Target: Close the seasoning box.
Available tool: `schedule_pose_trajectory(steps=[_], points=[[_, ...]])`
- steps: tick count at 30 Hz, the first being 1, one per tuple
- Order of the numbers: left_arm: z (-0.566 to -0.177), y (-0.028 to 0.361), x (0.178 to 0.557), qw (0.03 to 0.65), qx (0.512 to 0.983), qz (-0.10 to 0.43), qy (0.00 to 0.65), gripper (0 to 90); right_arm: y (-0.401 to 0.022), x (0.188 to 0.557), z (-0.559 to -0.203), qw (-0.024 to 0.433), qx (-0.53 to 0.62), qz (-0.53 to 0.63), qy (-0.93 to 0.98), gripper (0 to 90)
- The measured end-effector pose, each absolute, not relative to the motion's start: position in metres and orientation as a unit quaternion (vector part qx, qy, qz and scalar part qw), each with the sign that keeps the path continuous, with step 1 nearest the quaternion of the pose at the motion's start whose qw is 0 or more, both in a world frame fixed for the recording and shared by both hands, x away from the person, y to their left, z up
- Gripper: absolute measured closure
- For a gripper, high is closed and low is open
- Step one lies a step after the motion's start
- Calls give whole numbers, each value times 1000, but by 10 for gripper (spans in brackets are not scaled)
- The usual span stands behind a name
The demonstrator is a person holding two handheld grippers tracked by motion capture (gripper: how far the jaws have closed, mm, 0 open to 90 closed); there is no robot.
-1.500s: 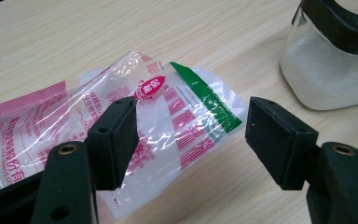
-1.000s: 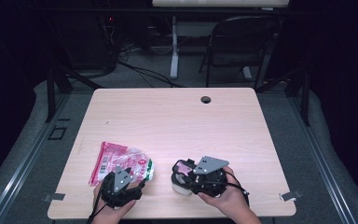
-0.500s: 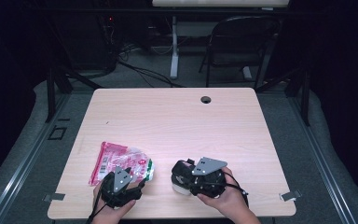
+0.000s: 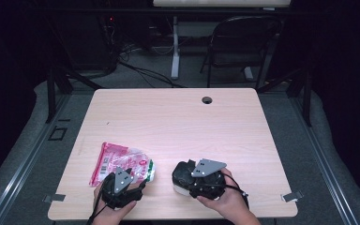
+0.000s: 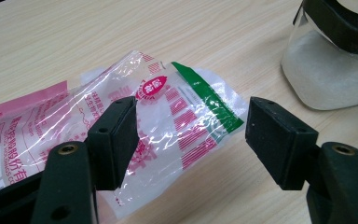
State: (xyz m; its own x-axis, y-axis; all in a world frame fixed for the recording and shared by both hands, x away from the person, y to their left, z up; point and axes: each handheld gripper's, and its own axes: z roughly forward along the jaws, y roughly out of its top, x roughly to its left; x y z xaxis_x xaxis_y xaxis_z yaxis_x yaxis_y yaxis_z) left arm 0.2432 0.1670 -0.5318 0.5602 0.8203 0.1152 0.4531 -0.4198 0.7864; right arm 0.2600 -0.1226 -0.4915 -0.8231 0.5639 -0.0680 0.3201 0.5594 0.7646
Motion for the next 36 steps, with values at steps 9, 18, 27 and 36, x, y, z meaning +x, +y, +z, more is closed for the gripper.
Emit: schedule_pose_trajectory(steps=[9,18,27,36], points=[[-532,167,243,365,804,252,396,341,-123,261,-492,151,254,396,869,479],[-532,167,243,364,804,253,397,341,-123,261,-492,150,256,396,869,479],[-532,168,244,364,804,253,397,341,-123,261,-492,150,257,396,869,479],[-532,168,244,364,803,253,398,341,-124,262,-491,151,257,396,869,479]])
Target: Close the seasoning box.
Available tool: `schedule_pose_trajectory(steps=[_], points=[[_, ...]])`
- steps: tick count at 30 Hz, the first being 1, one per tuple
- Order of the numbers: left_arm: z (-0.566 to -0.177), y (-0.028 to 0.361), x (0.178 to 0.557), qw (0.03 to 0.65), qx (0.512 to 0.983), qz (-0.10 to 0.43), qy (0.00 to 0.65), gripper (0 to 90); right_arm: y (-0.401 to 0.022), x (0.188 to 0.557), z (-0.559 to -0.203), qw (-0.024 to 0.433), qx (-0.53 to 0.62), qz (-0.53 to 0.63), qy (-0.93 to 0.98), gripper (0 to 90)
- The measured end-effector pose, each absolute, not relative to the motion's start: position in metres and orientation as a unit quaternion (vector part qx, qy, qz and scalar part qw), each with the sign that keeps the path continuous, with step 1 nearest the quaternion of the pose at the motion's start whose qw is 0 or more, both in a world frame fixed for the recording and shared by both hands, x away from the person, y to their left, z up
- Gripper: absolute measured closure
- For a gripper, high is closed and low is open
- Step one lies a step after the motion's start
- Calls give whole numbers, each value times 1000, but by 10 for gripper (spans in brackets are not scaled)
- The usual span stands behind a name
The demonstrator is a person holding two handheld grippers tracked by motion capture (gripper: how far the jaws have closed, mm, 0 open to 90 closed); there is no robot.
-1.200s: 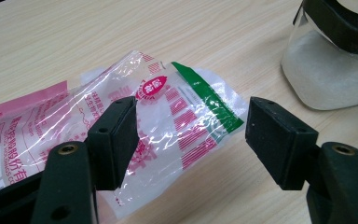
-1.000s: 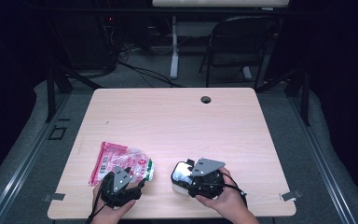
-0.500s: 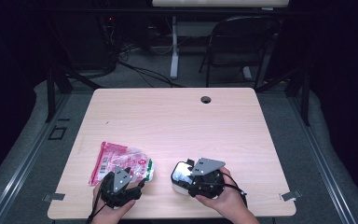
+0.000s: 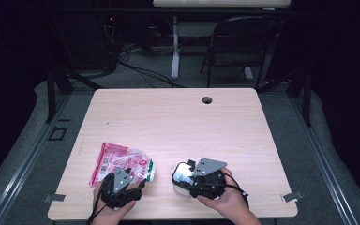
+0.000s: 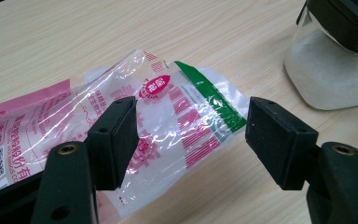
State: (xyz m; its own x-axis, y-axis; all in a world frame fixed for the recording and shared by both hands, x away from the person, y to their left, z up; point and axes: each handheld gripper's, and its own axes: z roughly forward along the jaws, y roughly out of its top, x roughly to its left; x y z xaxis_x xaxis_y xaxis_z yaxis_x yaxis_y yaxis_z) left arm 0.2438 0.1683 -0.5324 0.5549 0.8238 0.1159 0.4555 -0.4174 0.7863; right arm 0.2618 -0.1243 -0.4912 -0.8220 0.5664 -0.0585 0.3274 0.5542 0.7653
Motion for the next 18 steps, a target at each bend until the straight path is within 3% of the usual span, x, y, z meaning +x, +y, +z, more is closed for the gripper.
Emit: schedule_pose_trajectory(steps=[18], points=[[-528,174,245,370,796,255,406,340,-144,268,-482,144,281,394,863,491]])
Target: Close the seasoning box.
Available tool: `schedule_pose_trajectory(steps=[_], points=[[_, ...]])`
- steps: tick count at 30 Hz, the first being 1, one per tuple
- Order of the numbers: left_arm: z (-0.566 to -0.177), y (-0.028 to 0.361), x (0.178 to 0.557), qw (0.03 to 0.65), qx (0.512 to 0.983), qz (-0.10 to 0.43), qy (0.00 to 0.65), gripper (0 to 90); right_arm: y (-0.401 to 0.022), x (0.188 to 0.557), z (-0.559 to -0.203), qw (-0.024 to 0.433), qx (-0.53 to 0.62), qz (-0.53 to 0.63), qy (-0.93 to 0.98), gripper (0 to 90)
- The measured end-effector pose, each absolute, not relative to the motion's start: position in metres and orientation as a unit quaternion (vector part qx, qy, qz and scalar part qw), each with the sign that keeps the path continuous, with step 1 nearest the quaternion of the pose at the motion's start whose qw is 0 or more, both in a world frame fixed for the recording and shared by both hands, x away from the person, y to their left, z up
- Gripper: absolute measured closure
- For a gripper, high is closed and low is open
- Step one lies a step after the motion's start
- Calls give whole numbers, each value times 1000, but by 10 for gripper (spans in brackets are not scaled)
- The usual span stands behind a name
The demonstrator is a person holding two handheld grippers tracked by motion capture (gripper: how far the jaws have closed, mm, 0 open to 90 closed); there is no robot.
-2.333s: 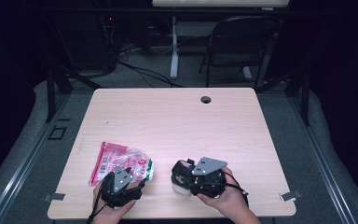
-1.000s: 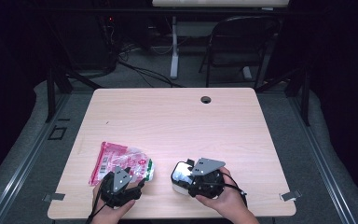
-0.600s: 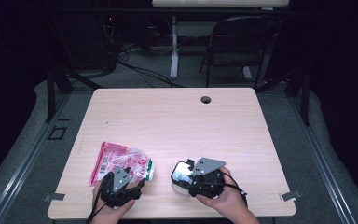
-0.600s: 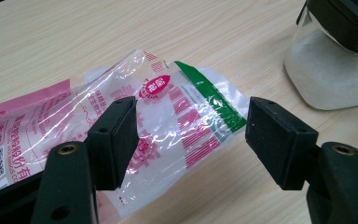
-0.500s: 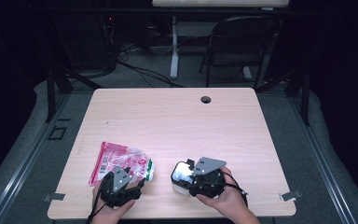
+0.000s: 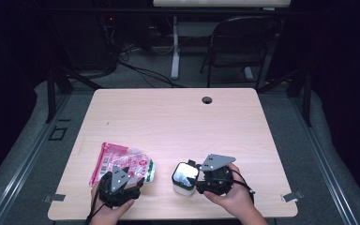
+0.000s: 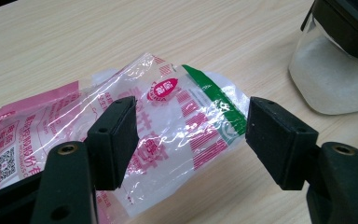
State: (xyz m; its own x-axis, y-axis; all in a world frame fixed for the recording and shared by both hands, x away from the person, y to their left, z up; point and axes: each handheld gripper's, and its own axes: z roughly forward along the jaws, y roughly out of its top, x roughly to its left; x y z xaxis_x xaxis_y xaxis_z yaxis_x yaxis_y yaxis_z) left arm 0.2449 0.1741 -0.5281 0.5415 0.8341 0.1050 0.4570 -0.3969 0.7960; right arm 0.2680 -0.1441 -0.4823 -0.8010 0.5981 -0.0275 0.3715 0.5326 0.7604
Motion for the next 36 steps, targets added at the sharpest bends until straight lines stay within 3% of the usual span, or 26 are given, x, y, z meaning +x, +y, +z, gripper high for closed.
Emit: schedule_pose_trajectory(steps=[22,36], points=[[-523,187,249,374,781,259,427,341,-194,285,-475,146,388,378,828,495],[-521,195,251,377,772,262,439,341,-209,298,-496,136,450,344,812,494]])
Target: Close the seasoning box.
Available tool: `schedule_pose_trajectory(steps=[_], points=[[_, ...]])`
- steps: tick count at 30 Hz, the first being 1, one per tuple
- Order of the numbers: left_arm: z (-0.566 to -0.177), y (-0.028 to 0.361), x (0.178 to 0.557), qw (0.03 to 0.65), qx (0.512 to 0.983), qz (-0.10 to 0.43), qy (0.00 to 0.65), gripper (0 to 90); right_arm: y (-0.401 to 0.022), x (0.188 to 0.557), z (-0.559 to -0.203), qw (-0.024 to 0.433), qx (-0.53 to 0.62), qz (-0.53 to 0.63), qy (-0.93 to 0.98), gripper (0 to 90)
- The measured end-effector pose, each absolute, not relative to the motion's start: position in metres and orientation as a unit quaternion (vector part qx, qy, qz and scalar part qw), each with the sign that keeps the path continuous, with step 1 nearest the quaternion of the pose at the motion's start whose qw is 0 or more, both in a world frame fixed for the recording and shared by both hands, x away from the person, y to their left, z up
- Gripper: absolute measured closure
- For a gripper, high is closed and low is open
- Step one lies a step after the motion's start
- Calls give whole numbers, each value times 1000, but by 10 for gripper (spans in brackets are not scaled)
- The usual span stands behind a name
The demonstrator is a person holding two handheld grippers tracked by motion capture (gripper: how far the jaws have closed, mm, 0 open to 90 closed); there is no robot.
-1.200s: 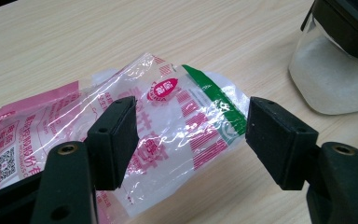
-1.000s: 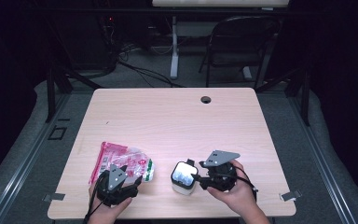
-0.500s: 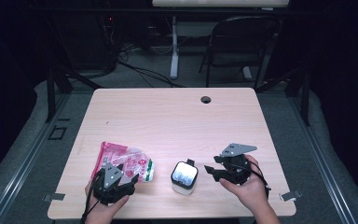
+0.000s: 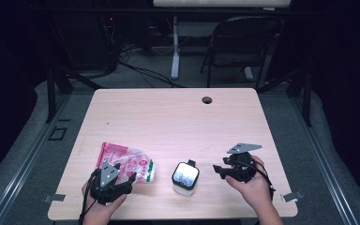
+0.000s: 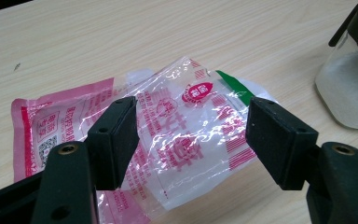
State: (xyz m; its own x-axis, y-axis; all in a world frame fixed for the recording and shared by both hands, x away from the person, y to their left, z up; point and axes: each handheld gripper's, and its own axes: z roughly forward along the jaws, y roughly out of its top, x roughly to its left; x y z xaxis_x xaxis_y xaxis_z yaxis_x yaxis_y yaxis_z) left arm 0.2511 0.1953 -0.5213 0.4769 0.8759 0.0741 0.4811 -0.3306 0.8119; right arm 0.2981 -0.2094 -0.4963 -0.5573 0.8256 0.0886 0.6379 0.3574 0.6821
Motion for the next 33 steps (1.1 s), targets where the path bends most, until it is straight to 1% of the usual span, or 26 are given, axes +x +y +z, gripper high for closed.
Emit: schedule_pose_trajectory(steps=[17,33], points=[[-524,208,256,375,763,263,457,344,-224,308,-521,117,511,322,788,487],[-527,218,261,371,752,264,476,349,-223,309,-527,109,516,319,787,470]])
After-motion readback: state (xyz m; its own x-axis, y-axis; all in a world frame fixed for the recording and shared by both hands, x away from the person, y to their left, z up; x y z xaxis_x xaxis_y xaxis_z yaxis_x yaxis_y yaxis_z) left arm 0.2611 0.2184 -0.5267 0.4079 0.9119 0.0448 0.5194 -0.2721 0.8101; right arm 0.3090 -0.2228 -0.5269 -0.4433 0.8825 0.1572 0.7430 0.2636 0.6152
